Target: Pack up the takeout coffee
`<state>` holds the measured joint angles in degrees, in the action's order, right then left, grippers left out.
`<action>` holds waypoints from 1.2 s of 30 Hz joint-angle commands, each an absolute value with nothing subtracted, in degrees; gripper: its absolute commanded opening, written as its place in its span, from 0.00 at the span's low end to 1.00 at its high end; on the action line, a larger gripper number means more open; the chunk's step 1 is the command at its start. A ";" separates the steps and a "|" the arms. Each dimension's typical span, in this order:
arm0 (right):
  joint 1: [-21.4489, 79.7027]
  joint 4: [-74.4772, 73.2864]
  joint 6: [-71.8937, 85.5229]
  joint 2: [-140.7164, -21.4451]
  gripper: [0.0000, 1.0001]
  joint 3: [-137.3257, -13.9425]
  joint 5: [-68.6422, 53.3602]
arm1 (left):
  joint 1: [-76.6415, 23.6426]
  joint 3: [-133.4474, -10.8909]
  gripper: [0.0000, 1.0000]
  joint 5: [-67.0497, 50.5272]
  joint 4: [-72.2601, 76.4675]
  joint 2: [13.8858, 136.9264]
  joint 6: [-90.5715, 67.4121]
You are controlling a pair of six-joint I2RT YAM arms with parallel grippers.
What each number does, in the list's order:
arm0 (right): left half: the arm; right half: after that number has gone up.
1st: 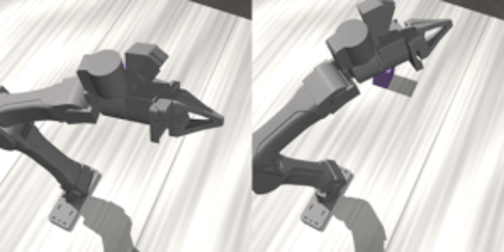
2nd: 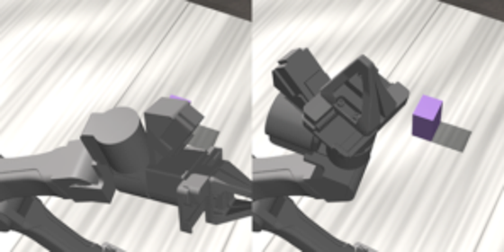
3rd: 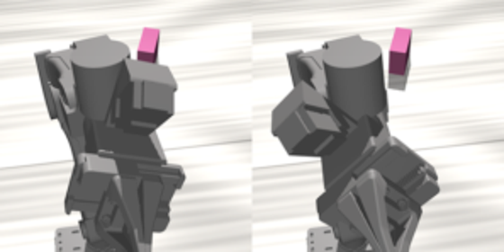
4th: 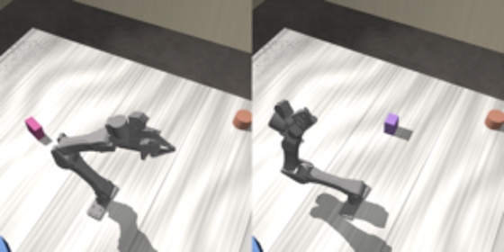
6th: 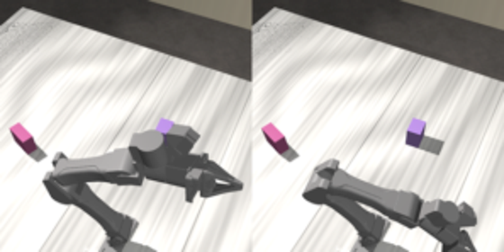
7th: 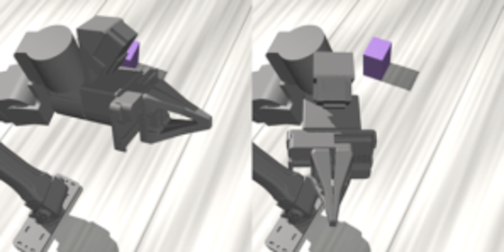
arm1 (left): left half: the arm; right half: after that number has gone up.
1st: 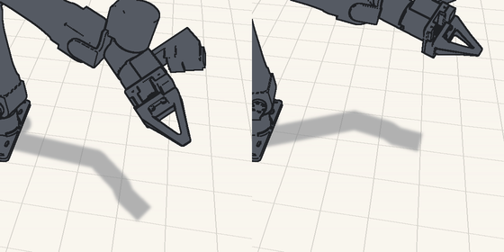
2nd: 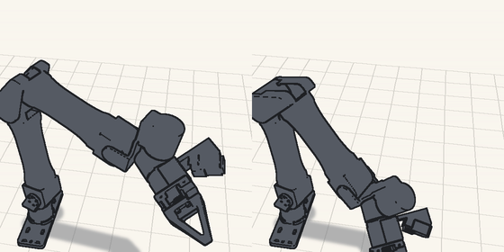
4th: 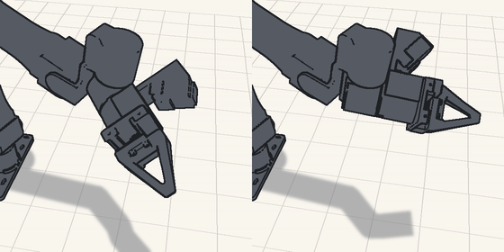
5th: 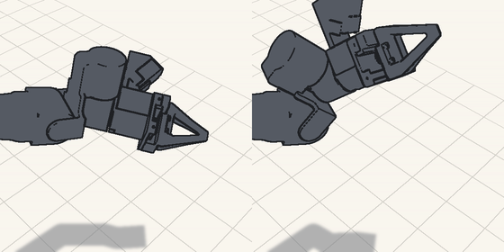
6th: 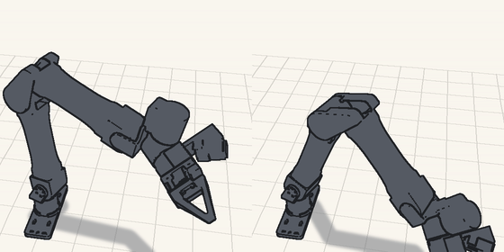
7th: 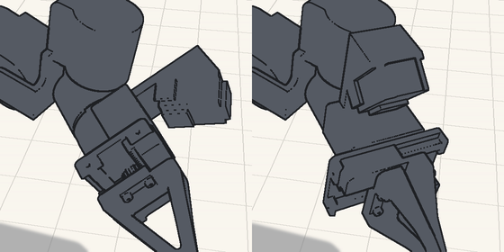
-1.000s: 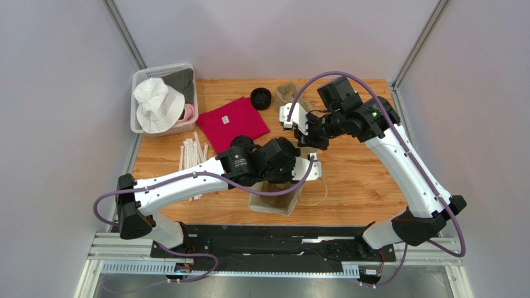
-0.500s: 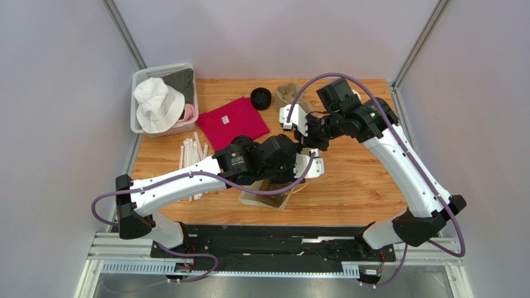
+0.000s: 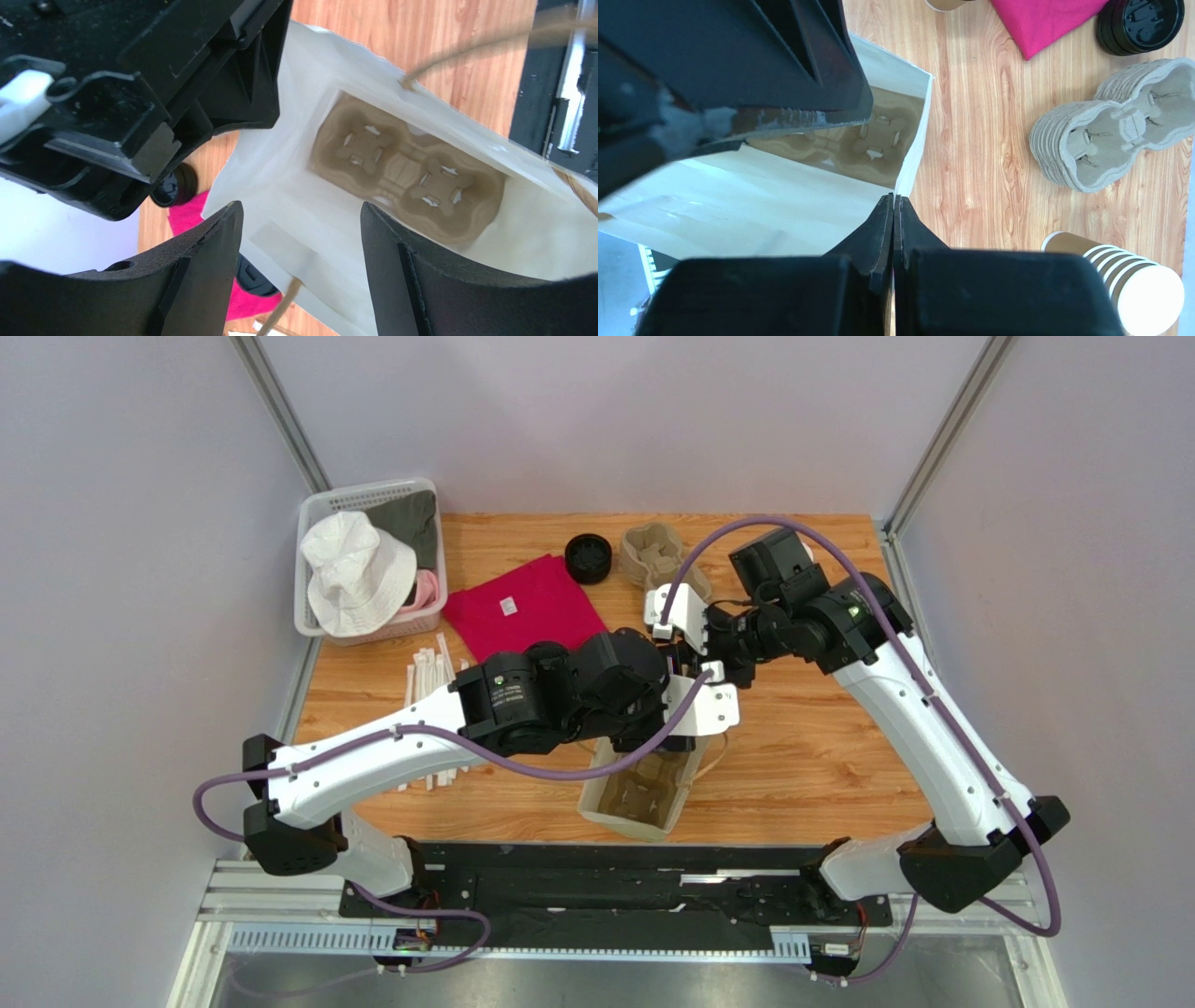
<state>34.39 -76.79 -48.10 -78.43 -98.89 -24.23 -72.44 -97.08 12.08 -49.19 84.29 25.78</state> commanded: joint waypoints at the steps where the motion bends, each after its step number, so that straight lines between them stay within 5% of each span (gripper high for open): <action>1: 33.31 -84.02 -48.96 -76.73 0.00 -98.26 -23.29 | -72.51 -99.85 0.71 12.13 -50.45 80.25 23.29; 9: 31.73 -79.64 -48.87 -72.69 0.00 -94.31 -22.77 | -72.51 -100.02 0.71 0.71 -45.97 70.67 17.15; 17: 31.73 -78.14 -50.09 -67.25 0.00 -92.30 -26.19 | -69.53 -111.44 0.82 2.10 -45.62 70.14 15.56; 26: 31.90 -75.77 -50.45 -64.43 0.00 -88.77 -24.35 | -37.74 -104.26 0.93 -15.01 -53.26 71.72 2.99; 36: 31.82 -74.44 -47.48 -64.86 0.00 -87.45 -20.84 | -30.85 -88.86 0.96 -7.91 -53.97 77.95 9.22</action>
